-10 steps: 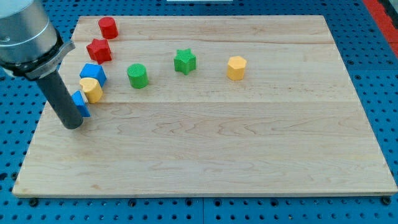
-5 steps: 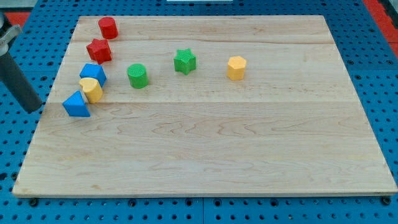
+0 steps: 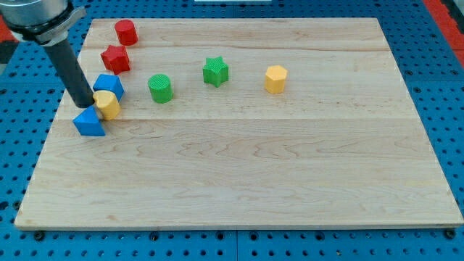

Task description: Slide yellow heart closer to the green circle

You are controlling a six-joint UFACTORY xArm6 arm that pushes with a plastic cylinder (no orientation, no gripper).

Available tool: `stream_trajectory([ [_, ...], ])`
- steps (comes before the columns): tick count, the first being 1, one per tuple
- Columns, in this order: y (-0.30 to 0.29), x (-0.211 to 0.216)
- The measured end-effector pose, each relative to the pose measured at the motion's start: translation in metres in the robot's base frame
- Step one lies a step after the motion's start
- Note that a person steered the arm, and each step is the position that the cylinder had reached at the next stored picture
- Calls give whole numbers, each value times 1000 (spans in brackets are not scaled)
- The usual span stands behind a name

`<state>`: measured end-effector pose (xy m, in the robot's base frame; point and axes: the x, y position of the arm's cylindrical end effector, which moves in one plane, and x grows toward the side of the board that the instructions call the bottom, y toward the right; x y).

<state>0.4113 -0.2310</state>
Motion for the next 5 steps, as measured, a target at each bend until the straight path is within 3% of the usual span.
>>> stream_trajectory([
  [3,85,5],
  [5,80,-21],
])
